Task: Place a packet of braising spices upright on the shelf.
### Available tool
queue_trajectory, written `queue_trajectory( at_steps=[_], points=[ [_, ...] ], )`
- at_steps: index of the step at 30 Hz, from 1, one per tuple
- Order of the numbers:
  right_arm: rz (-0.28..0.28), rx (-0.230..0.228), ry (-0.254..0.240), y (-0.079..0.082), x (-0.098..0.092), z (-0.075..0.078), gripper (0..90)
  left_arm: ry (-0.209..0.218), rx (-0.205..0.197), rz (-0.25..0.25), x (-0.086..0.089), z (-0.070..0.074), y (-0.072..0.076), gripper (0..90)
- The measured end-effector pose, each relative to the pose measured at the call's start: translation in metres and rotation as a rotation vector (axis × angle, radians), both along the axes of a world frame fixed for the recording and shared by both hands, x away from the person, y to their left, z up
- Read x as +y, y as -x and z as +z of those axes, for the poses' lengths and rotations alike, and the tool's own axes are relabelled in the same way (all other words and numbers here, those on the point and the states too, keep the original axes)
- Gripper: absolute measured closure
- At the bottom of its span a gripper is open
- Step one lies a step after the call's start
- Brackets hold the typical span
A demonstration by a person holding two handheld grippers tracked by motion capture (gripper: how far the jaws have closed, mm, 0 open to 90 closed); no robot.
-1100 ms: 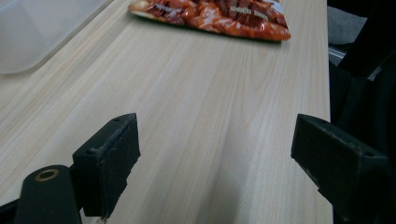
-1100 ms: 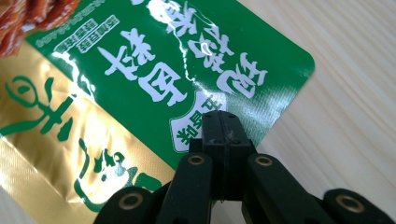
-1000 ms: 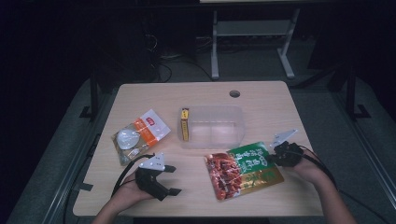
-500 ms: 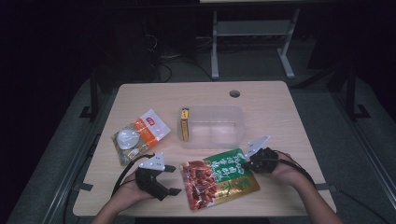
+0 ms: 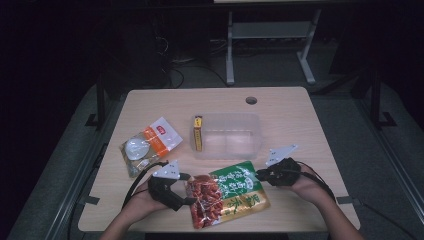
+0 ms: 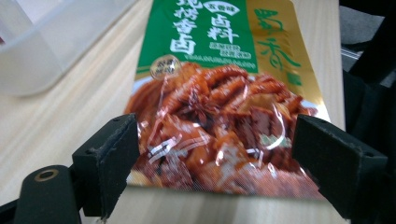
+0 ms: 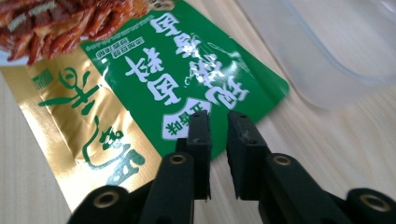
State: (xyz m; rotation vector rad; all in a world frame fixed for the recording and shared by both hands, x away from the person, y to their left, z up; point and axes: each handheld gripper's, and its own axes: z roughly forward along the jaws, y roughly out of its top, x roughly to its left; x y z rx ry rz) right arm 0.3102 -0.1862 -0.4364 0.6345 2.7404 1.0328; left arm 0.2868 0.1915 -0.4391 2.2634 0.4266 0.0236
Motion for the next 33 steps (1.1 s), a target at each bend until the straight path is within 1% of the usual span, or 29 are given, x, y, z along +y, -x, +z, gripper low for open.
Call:
queue_trajectory(
  at_steps=[1, 2, 3, 6, 7, 8, 10, 12, 13, 17, 21, 23, 28, 33],
  points=[
    [-0.013, 0.003, -0.011, 0.003, -0.002, 0.0, 73.8, -0.007, -0.003, 0.0, -0.003, 0.0, -0.002, 14.8],
    [-0.038, 0.011, -0.022, 0.007, -0.004, 0.0, 68.6, -0.02, -0.007, -0.001, -0.006, 0.0, -0.004, 14.8],
    [-0.06, 0.018, -0.03, 0.01, -0.006, -0.001, 64.8, -0.022, -0.006, -0.001, -0.009, 0.0, -0.005, 14.7],
    [-0.091, 0.013, -0.023, 0.018, -0.009, -0.005, 53.6, -0.035, 0.003, -0.005, -0.018, -0.002, -0.01, 14.3],
    [-0.104, 0.017, -0.017, 0.02, -0.01, -0.006, 51.2, -0.04, 0.011, -0.009, -0.021, -0.004, -0.012, 14.1],
    [-0.109, 0.01, -0.015, 0.022, -0.011, -0.007, 49.3, -0.046, 0.019, -0.014, -0.025, -0.005, -0.014, 13.8],
    [-0.125, 0.001, -0.014, 0.026, -0.012, -0.007, 44.2, -0.072, 0.021, -0.023, -0.032, -0.009, -0.019, 13.5],
    [-0.139, -0.005, -0.009, 0.027, -0.013, -0.008, 40.8, -0.083, 0.023, -0.023, -0.038, -0.013, -0.024, 13.1],
    [-0.146, -0.017, -0.007, 0.027, -0.014, -0.007, 39.7, -0.093, 0.021, -0.023, -0.04, -0.015, -0.026, 13.1],
    [-0.164, -0.022, -0.016, 0.024, -0.017, -0.008, 37.8, -0.103, 0.017, -0.022, -0.048, -0.019, -0.034, 13.1],
    [-0.164, -0.02, -0.019, 0.022, -0.017, -0.01, 37.1, -0.12, 0.028, -0.033, -0.051, -0.024, -0.034, 13.1],
    [-0.156, -0.023, -0.012, 0.022, -0.017, -0.011, 37.2, -0.126, 0.022, -0.031, -0.053, -0.026, -0.034, 13.1],
    [-0.152, -0.026, -0.01, 0.021, -0.018, -0.011, 37.4, -0.122, 0.011, -0.029, -0.054, -0.027, -0.032, 13.0],
    [-0.16, -0.022, -0.016, 0.02, -0.018, -0.011, 37.5, -0.114, 0.006, -0.028, -0.053, -0.029, -0.033, 12.9]
  ],
)
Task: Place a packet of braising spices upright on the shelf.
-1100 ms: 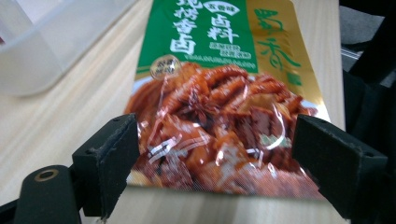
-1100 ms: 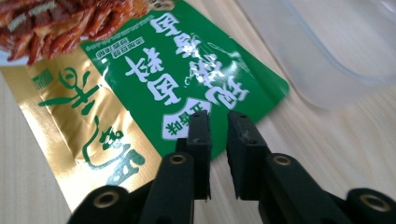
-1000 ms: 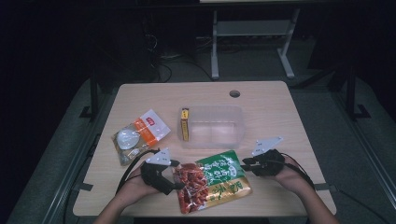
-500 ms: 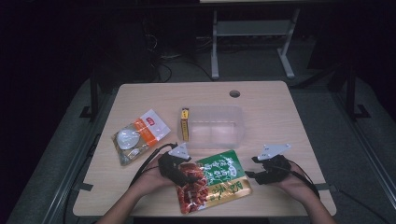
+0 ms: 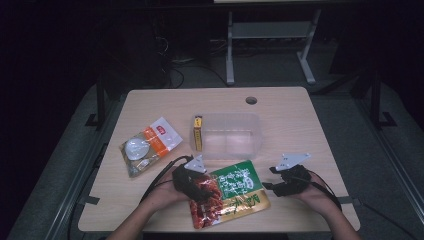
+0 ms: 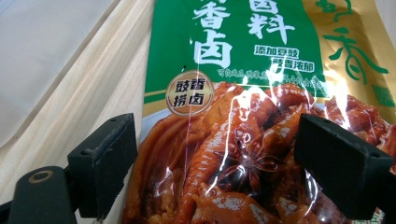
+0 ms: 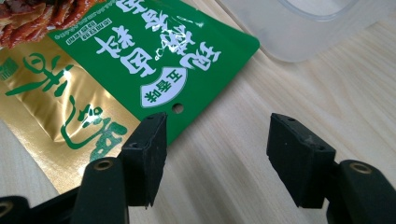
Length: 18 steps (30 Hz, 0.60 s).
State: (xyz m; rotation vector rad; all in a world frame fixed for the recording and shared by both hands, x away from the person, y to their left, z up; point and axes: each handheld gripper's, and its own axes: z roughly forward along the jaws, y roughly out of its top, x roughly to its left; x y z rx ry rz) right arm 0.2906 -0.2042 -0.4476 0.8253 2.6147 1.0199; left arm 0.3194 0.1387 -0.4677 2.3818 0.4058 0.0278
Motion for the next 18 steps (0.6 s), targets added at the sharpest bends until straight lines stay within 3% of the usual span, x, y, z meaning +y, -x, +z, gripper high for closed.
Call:
queue_trajectory(
  at_steps=[8, 18],
  points=[
    [-0.005, -0.01, 0.002, -0.0002, -0.0025, 0.0005, 37.5, 0.015, -0.022, -0.006, 0.0017, -0.0013, 0.0031, 15.8],
    [-0.002, -0.011, 0.0, 0.0003, -0.0026, 0.0007, 37.4, 0.003, -0.043, -0.038, -0.0008, 0.0035, 0.0083, 49.6]
  ],
)
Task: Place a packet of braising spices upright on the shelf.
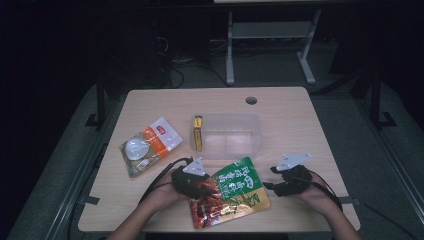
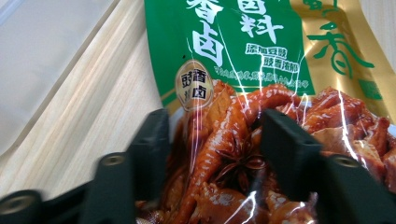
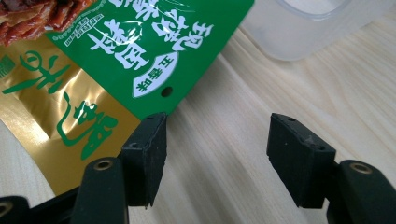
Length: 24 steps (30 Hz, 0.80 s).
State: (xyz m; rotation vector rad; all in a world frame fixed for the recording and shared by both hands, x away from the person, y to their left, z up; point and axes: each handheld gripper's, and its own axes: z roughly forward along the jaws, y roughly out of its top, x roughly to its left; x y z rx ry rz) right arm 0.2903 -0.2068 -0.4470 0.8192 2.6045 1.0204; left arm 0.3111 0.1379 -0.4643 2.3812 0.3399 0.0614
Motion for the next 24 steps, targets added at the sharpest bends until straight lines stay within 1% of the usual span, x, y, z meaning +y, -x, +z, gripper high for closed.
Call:
queue_trajectory(
  at_steps=[3, 5, 6, 10, 13, 18, 20, 24],
  points=[
    [-0.008, -0.001, -0.01, 0.0, -0.002, 0.002, 37.1, -0.019, -0.009, -0.015, -0.003, 0.002, 0.003, 61.8],
    [-0.013, -0.001, -0.02, 0.0, -0.002, 0.002, 36.7, -0.015, 0.004, -0.001, -0.003, 0.002, 0.003, 71.2],
    [-0.012, 0.001, -0.023, -0.001, -0.002, 0.003, 36.5, -0.017, 0.005, -0.005, -0.002, 0.002, 0.002, 75.3],
    [-0.013, 0.002, -0.029, -0.002, 0.0, 0.003, 35.7, -0.016, 0.016, 0.009, -0.002, 0.003, 0.003, 83.8],
    [-0.004, 0.001, -0.028, -0.001, -0.001, 0.003, 35.5, -0.008, 0.043, 0.022, -0.002, 0.004, 0.001, 87.2],
    [-0.025, 0.0, -0.042, 0.0, -0.006, 0.004, 34.1, 0.003, 0.054, 0.028, 0.0, 0.006, 0.002, 89.0],
    [-0.027, -0.004, -0.055, -0.001, -0.008, 0.005, 34.1, 0.022, 0.065, 0.032, 0.002, 0.008, 0.002, 89.1],
    [-0.022, -0.011, -0.089, 0.0, -0.009, 0.008, 34.2, 0.031, 0.052, 0.03, 0.004, 0.015, 0.004, 89.4]
  ],
)
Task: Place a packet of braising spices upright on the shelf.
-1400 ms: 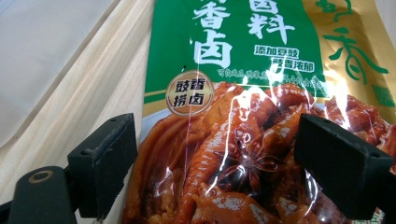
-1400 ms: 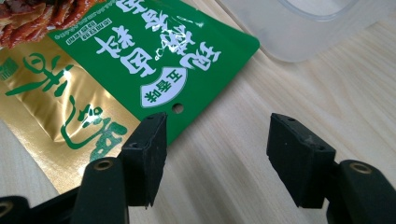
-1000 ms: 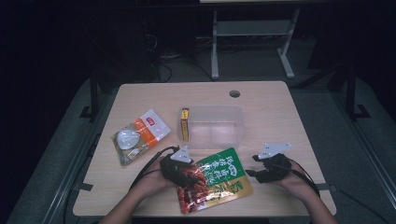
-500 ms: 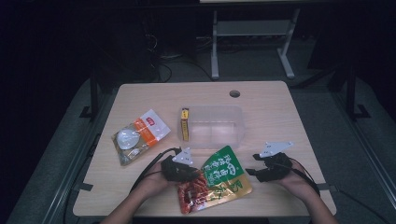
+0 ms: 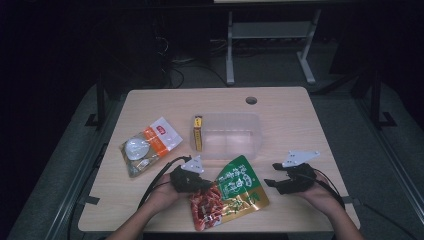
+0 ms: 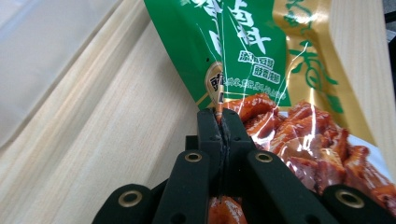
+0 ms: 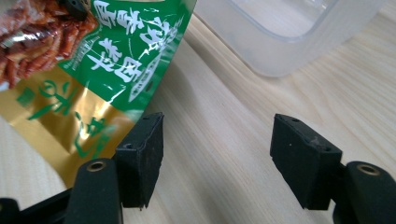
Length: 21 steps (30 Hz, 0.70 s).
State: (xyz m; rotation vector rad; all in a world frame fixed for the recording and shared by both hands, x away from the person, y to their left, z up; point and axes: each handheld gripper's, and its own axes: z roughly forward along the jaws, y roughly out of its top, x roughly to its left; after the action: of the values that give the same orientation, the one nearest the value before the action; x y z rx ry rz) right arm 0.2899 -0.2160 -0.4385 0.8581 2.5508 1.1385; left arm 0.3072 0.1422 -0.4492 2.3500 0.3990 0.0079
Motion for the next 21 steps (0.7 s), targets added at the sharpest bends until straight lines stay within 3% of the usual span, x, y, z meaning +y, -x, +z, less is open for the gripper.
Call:
queue_trajectory(
  at_steps=[12, 21],
  points=[
    [0.039, 0.056, -0.118, 0.001, 0.001, 0.008, 31.2, 0.076, -0.054, 0.052, 0.025, 0.022, 0.005, 89.7],
    [0.092, 0.051, -0.168, 0.004, 0.007, 0.012, 30.0, 0.193, -0.087, 0.136, 0.051, 0.043, 0.006, 89.9]
  ],
)
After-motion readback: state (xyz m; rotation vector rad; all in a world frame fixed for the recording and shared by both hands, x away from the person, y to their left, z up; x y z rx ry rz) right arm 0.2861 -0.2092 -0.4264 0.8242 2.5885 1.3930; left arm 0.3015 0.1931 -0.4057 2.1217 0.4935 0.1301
